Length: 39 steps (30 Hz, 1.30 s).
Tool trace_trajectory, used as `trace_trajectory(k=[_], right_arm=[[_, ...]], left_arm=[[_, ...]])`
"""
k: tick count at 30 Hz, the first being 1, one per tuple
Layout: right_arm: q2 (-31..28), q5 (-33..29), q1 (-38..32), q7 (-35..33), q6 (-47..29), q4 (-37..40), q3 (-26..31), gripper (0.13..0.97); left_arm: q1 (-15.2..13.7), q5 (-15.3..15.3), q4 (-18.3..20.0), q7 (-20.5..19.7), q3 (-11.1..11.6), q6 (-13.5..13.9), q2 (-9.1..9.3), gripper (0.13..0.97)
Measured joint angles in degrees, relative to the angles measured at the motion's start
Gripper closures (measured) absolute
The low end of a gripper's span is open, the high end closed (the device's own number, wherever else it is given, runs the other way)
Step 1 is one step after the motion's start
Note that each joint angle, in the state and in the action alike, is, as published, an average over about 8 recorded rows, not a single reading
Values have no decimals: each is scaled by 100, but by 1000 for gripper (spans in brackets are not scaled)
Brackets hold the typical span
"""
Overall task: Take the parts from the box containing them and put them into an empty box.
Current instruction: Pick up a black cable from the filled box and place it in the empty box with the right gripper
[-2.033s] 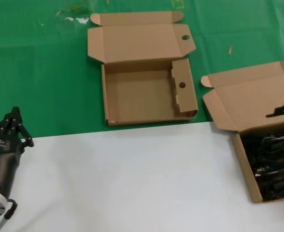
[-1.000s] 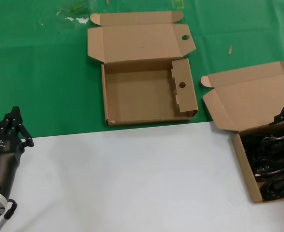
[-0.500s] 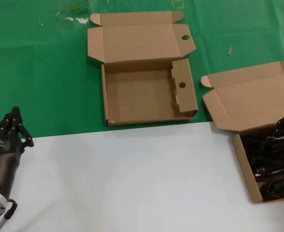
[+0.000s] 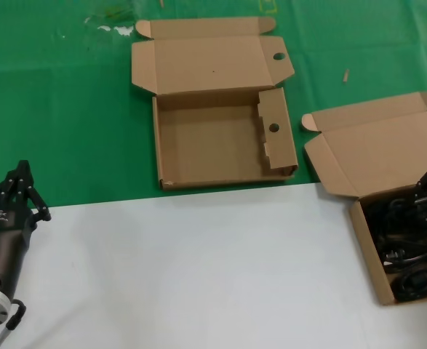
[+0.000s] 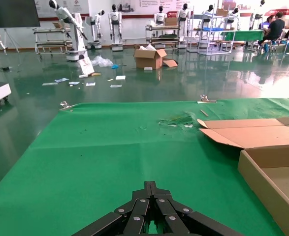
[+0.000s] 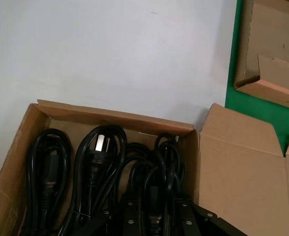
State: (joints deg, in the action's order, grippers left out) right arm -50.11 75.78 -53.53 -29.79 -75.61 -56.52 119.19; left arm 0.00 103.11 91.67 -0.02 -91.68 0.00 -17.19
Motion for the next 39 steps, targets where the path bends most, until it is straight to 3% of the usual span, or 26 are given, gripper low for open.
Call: trace_trajectory(k=[19,30,39], right_arm=[[-279,266,-517,1829,-955,-1668,-180,858],[734,193,-1246,2540,-820,-1909,40,858],[1952,-155,-1587,2607,-143,-1212,455,858]], left_arm=[[0,0,0,0,0,0,0,957],[0,0,0,0,0,0,0,957],[0,0,0,0,0,0,0,957]])
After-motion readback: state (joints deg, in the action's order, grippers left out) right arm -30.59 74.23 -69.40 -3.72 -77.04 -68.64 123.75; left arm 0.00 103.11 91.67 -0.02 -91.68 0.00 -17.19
